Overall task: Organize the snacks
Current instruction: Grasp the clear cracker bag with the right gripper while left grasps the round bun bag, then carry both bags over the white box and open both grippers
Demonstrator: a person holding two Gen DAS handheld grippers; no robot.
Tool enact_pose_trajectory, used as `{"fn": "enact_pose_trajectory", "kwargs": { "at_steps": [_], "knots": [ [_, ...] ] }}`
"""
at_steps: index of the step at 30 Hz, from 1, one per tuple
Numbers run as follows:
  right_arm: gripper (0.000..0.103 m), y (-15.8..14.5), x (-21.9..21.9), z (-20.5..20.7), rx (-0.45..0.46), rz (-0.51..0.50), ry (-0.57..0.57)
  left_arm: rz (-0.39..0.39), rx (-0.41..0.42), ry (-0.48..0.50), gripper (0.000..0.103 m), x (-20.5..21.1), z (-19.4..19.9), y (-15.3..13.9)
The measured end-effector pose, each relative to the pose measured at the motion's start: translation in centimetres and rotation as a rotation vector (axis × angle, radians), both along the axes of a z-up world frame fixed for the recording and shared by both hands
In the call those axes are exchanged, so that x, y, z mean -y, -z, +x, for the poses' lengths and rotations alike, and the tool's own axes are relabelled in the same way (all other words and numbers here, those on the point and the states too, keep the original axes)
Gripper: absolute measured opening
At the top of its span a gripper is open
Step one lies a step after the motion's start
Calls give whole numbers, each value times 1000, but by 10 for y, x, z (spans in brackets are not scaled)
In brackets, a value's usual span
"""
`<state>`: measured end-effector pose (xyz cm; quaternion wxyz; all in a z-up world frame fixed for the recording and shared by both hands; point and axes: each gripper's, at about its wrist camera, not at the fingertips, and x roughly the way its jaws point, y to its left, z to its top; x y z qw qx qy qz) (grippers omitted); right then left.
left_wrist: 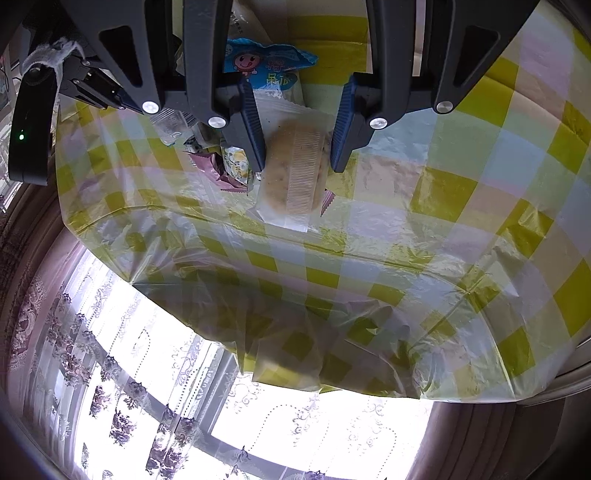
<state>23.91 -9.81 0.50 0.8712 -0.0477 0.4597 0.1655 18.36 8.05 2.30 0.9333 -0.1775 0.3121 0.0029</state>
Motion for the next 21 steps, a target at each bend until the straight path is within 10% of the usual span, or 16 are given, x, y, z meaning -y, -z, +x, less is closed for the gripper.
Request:
{"fn": "enact_pose_trajectory", "kwargs": {
  "at_steps": [21],
  "knots": [
    [59, -20, 76, -22, 18, 52, 145, 27, -2, 165, 37, 68, -7, -12]
  ]
}}
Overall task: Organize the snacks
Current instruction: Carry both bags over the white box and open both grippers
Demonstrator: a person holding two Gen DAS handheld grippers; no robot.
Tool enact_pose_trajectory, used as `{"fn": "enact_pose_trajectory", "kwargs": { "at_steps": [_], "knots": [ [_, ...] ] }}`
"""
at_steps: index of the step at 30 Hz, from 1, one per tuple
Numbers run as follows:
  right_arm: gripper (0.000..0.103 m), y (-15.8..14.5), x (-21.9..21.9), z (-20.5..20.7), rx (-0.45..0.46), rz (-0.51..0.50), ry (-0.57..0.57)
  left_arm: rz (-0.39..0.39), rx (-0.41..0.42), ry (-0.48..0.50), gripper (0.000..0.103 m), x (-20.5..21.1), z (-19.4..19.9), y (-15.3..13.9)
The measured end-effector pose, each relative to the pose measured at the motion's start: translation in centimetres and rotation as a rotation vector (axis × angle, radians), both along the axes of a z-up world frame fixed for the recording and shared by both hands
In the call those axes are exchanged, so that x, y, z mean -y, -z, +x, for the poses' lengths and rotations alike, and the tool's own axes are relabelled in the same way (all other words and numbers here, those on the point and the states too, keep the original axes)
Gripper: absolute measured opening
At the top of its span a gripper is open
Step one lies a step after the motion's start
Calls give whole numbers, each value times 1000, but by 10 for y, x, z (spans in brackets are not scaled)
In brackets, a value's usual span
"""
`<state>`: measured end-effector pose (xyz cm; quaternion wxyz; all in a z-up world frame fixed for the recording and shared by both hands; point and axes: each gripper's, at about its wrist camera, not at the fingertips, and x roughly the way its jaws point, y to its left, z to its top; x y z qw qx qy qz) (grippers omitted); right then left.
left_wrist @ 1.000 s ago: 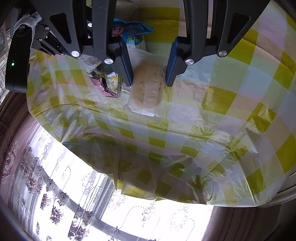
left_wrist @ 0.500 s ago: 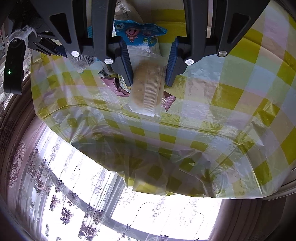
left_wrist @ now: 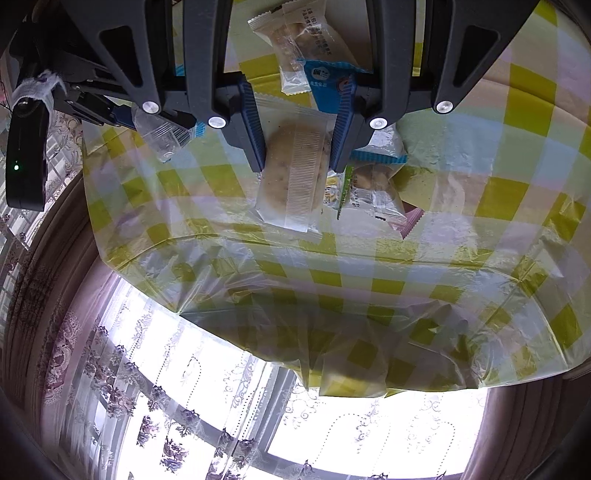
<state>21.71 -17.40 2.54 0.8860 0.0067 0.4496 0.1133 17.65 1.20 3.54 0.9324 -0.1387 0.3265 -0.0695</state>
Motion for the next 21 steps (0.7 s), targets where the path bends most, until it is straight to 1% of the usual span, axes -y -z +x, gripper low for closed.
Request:
{"fn": "enact_pose_trajectory", "kwargs": {
  "at_steps": [12, 21],
  "knots": [
    [59, -6, 59, -22, -8, 23, 84, 15, -35, 143, 37, 63, -7, -5],
    [59, -12, 108, -42, -5, 20, 127, 40, -63, 289, 37, 120, -14, -7]
  ]
}}
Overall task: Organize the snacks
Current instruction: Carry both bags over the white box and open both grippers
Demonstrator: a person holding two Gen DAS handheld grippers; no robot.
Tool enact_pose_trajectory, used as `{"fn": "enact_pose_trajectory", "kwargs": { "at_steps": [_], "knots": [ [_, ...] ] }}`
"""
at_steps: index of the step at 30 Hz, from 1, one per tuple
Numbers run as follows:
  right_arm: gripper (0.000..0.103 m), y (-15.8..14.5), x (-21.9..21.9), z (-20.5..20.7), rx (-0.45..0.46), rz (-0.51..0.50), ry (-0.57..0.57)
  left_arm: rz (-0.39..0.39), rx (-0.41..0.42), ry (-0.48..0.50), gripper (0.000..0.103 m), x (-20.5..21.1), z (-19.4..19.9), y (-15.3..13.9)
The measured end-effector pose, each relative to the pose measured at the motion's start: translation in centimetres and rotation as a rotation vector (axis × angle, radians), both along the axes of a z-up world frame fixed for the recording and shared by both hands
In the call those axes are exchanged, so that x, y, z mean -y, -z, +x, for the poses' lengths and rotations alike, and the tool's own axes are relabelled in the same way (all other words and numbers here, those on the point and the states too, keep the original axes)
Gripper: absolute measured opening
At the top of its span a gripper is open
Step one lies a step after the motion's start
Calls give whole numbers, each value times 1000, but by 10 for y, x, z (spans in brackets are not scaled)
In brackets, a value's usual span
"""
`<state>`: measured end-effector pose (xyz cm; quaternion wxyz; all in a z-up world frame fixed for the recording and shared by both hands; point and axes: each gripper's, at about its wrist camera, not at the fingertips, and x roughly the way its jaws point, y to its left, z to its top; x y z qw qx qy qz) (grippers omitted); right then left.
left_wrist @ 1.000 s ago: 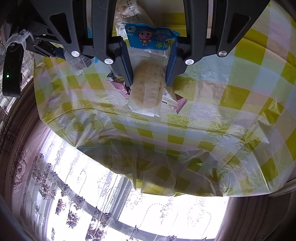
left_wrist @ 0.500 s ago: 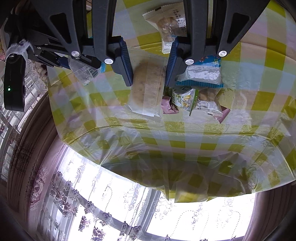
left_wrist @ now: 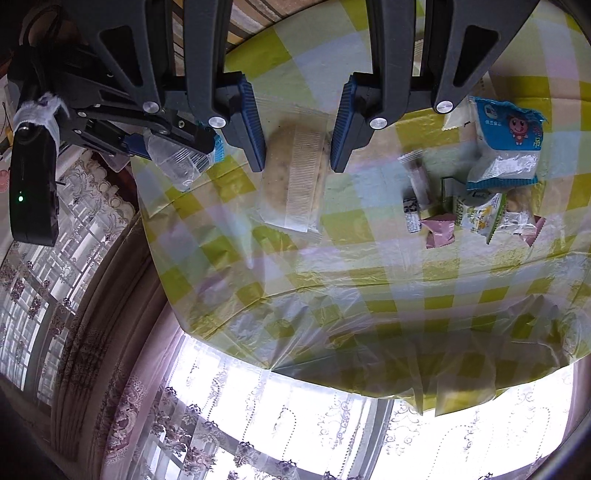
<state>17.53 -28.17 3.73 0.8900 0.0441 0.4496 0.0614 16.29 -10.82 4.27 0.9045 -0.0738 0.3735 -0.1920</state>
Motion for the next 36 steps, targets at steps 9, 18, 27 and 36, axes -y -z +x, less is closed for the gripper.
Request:
{"fn": "enact_pose_trajectory", "kwargs": {
  "at_steps": [9, 18, 27, 36],
  "knots": [
    [59, 6, 68, -20, -24, -36, 88, 38, -35, 185, 37, 68, -5, -1],
    [59, 16, 154, -38, -47, -58, 247, 105, -63, 350, 37, 140, -6, 5],
    [59, 17, 229, -52, -46, -56, 400, 155, -93, 546, 28, 216, -18, 15],
    [61, 16, 266, -54, -45, -55, 482, 164, -136, 581, 31, 240, -17, 25]
  ]
}}
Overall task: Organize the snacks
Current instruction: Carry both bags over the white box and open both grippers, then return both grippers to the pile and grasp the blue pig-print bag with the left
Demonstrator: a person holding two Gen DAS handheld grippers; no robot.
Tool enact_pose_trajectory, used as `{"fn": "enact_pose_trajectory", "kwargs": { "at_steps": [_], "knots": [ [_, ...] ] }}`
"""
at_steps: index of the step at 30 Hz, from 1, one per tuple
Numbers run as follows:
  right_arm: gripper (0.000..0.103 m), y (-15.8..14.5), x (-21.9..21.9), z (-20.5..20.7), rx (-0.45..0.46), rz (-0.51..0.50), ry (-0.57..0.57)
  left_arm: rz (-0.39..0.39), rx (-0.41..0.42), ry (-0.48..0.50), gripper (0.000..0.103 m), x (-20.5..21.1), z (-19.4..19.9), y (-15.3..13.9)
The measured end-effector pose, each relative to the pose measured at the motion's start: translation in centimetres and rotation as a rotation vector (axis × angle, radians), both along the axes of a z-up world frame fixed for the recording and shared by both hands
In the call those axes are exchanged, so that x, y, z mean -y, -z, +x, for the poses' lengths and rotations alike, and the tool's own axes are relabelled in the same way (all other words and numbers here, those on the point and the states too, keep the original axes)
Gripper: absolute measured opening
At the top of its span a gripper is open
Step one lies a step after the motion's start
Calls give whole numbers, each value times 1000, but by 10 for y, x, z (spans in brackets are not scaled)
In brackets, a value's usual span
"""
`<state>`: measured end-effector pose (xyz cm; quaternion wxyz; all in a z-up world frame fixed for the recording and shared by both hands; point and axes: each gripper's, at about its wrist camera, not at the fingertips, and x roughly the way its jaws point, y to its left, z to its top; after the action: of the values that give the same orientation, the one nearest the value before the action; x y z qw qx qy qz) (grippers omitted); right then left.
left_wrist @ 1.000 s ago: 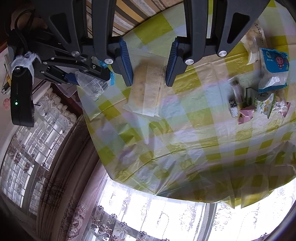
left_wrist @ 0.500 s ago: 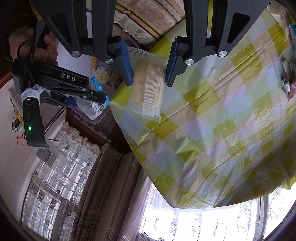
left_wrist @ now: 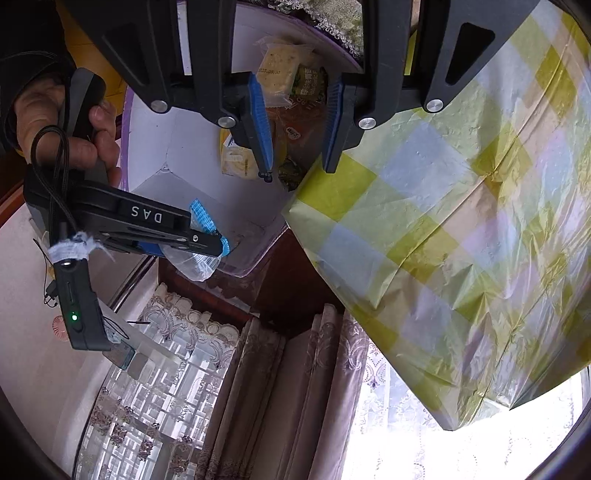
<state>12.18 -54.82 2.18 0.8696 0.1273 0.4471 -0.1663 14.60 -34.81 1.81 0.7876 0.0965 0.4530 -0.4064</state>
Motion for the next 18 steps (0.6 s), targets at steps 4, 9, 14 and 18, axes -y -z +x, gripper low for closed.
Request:
{"fn": "enact_pose_trajectory", "kwargs": {
  "at_steps": [4, 9, 14, 18],
  "knots": [
    [63, 3, 7, 1, -5, 1, 25, -22, -17, -50, 44, -10, 6, -1],
    [64, -1, 5, -1, 3, 4, 24, -37, -3, -73, 50, -18, 7, -5],
    [68, -6, -12, 1, 19, 13, -17, -64, -5, -114, 50, -35, 11, -8],
    [69, -13, -28, 4, 22, 10, -47, -90, -2, -172, 50, -56, 16, -12]
  ]
}}
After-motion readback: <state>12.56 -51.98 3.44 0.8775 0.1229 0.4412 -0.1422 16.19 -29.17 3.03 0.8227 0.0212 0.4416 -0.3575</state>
